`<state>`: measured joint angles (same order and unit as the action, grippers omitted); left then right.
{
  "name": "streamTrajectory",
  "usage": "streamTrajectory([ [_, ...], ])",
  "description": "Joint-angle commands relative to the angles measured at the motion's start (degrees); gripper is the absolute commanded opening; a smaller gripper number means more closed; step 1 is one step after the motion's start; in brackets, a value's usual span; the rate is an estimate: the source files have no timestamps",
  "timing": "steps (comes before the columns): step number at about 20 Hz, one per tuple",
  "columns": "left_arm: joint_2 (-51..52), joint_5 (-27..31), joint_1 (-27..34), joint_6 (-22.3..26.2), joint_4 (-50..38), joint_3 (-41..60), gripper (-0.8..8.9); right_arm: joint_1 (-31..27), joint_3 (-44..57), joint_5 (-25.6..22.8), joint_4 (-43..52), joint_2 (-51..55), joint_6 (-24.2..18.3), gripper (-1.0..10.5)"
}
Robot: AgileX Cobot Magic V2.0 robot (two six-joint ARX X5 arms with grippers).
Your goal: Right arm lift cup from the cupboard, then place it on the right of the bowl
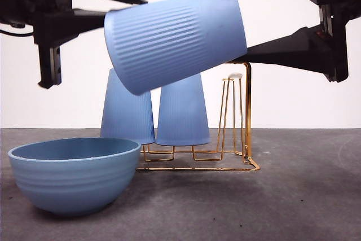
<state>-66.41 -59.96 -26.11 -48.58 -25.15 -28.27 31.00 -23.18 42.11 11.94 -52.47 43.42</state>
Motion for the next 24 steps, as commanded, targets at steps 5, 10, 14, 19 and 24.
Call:
streamTrajectory([
  [5, -0.5, -2.1, -0.9, -3.3, -4.9, -0.4, 0.07, -10.0, 0.0, -1.0, -13.6, 7.4, -7.7, 4.5],
  [10, -0.6, -0.8, -2.2, -3.0, -4.2, -1.1, 0.11, -22.1, 0.0, 1.8, -33.2, 22.1, -13.9, 3.0],
  [14, -0.7, 3.6, -5.5, 2.1, 3.2, -5.3, 0.12, -24.4, 0.0, 1.0, -40.2, 27.8, -14.6, 2.4],
  [19, -1.3, 10.5, -9.9, 16.2, 22.6, -14.0, 0.11, -24.4, 0.0, -0.1, -42.2, 29.1, -14.6, 2.3],
  [24, -5.2, 20.0, -14.7, 30.5, 42.9, -25.9, 0.11, -24.4, 0.0, -0.2, -42.5, 29.1, -15.6, 2.3],
])
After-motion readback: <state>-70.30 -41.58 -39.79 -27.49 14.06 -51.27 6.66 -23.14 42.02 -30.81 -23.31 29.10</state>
